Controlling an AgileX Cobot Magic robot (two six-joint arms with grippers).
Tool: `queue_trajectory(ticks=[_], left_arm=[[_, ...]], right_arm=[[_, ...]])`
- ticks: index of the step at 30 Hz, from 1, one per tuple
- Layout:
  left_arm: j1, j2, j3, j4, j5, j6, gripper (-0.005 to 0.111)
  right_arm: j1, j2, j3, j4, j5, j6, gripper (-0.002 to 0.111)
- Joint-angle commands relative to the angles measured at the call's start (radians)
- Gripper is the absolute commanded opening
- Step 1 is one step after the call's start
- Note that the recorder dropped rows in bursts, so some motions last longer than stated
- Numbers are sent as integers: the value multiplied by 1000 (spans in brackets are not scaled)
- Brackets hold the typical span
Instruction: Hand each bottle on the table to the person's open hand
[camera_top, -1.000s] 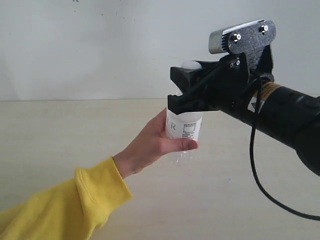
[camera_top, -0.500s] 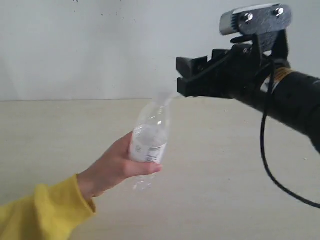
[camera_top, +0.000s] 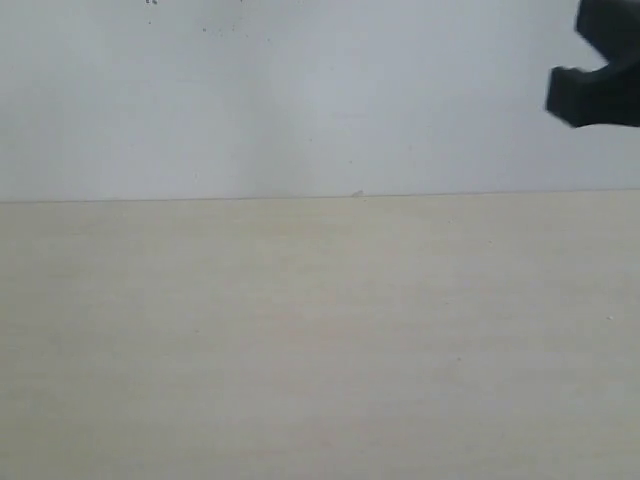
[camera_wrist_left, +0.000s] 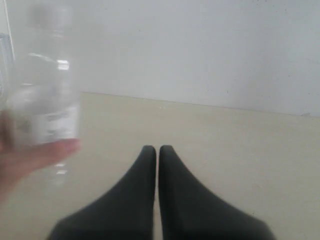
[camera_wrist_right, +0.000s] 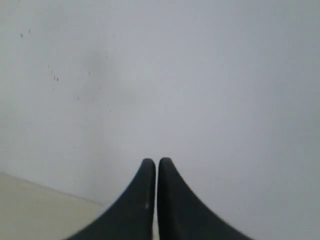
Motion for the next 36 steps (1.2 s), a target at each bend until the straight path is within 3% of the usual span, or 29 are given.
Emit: queue_trajectory(ticks=[1,17,20,25,31,36], left_arm=[[3,-3,-2,3,-1,-1,4],[3,-3,-2,3,-1,-1,4],[3,-3,-2,3,-1,-1,4],[3,-3,-2,3,-1,-1,4],[3,-3,-2,3,-1,-1,4],[3,-3,-2,3,-1,-1,4]], right_arm=[[0,-163,22,65,-1,-28,1],[-7,-409,22,65,-6,-28,1],[-118,-462,23,77,68,-4,1],[-339,-601,76,65,338,-59,1],[-581,-721,202,77,434,6,1],[-695,-730,313,77,448,87,1]])
